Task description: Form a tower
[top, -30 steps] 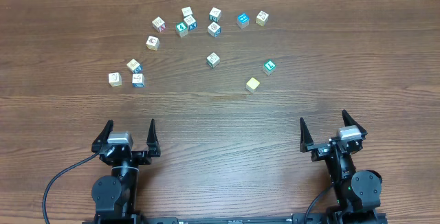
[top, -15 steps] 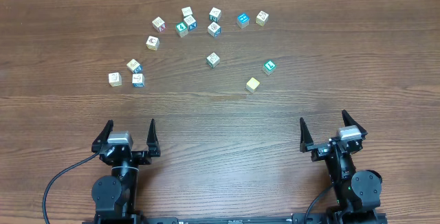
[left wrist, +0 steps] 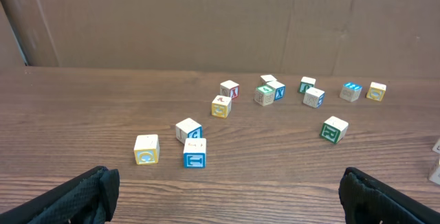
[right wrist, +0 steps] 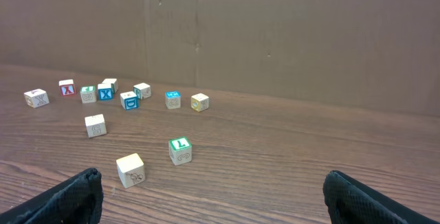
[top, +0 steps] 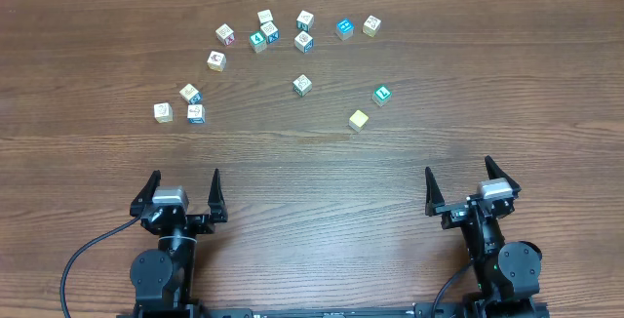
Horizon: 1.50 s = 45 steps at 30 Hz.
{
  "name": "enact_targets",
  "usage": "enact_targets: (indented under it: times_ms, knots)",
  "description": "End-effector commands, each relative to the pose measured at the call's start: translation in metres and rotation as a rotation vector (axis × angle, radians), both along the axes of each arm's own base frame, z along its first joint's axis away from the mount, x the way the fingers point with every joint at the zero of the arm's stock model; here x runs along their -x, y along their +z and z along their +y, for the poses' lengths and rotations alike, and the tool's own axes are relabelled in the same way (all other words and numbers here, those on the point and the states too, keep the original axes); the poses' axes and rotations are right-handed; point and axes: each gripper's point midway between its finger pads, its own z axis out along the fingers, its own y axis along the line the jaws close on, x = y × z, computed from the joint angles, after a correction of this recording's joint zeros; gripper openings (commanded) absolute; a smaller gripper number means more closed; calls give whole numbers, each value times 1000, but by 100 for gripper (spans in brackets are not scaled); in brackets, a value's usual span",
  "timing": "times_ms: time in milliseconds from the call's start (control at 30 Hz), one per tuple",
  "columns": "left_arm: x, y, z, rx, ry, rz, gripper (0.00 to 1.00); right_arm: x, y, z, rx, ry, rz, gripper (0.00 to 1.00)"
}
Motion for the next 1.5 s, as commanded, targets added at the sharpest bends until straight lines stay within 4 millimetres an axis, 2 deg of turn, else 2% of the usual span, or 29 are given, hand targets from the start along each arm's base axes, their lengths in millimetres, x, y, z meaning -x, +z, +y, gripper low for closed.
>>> enact_targets:
  times_ms: [0,833,1067,1167,1367,1467]
  knots:
    - [0,-2,-1,-12,-5,6,100,0,-1,-1,4,-2,-6,100]
    - [0,1,-1,-12,-6,-5,100,0,-1,-1,4,-2,-6,100]
    - [1,27,-7,-11,-39,-80,100,0,-1,-1,4,-2,-6,100]
    - [4,46,-7,-13,-39,-116,100,0,-1,-1,4,-2,-6,100]
    - [17,90,-7,-12,-39,-166,100,0,-1,-1,4,-2,-6,100]
    - [26,122,-9,-4,-46,-214,100,0,-1,-1,4,-2,-6,100]
